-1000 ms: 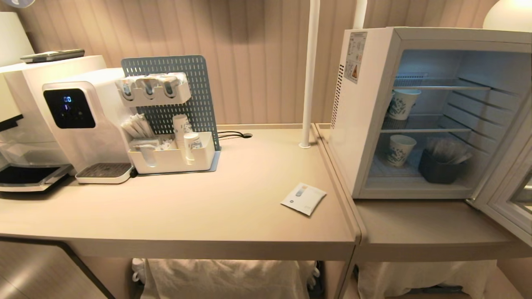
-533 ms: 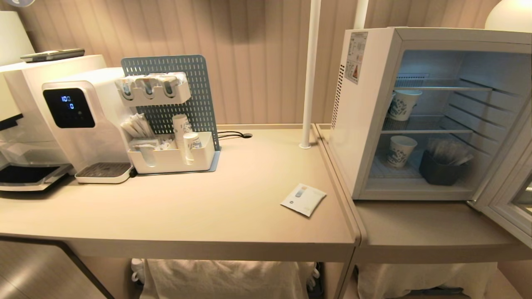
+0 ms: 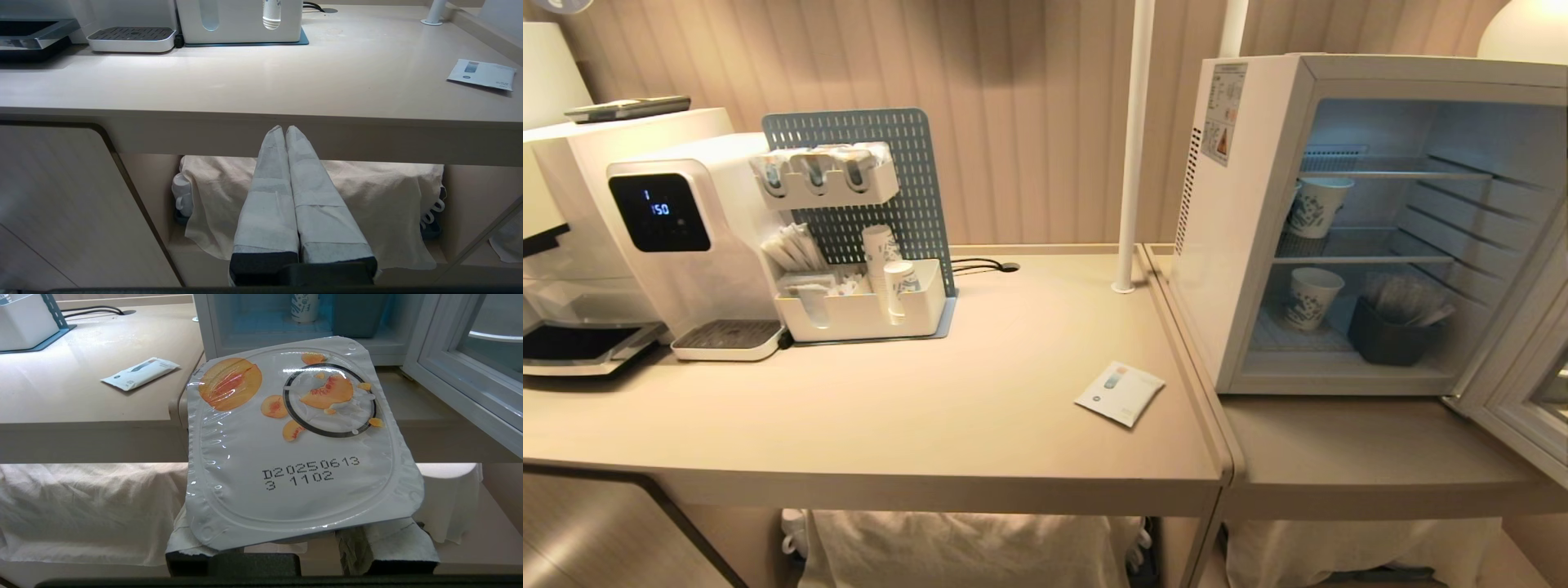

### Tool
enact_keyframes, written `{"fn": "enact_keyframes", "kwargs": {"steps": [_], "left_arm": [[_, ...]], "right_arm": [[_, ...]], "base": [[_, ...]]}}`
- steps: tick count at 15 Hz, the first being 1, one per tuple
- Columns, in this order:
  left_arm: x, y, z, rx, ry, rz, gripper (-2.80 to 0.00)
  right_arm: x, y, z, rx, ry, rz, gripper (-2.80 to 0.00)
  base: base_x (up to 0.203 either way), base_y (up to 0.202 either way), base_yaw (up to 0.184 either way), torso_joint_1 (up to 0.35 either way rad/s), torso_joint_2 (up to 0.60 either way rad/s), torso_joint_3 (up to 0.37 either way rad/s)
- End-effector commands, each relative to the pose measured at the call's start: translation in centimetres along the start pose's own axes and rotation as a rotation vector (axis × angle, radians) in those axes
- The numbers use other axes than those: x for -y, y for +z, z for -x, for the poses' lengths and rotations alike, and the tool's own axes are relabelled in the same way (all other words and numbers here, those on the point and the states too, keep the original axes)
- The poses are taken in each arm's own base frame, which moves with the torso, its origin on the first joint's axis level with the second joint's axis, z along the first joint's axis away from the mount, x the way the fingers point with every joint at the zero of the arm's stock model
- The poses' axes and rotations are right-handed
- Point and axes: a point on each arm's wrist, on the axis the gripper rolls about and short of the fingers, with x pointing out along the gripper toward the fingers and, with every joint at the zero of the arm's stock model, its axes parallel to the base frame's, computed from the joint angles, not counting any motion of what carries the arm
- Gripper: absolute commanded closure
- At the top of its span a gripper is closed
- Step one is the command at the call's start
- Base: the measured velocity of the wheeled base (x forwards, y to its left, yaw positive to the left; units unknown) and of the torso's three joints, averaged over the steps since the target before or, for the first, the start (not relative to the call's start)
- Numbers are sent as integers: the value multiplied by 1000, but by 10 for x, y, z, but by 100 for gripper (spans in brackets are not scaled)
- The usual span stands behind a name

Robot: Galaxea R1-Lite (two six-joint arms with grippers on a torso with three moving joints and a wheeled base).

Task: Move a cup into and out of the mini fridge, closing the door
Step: Put the yoghurt in the freezer

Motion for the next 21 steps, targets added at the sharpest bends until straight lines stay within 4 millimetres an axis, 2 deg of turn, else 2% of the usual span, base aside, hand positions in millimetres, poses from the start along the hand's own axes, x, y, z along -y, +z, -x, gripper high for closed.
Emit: {"fn": "enact_keyframes", "kwargs": {"steps": [1,4,14,21], "left_arm": [[0,0,0,-3,0,1,0],[0,0,0,-3,0,1,0],[0,0,0,-3,0,1,0],[0,0,0,-3,0,1,0]], "right_arm": [[0,0,0,-4,0,1,0],[0,0,0,-4,0,-1,0],[0,0,0,-2,0,-1,0],[0,0,0,-4,0,-1,0]], "base": [[0,0,0,0,0,0],[1,-61,0,-1,3,3],[0,-179,-1,1,1,3],[0,0,0,0,0,0]]}}
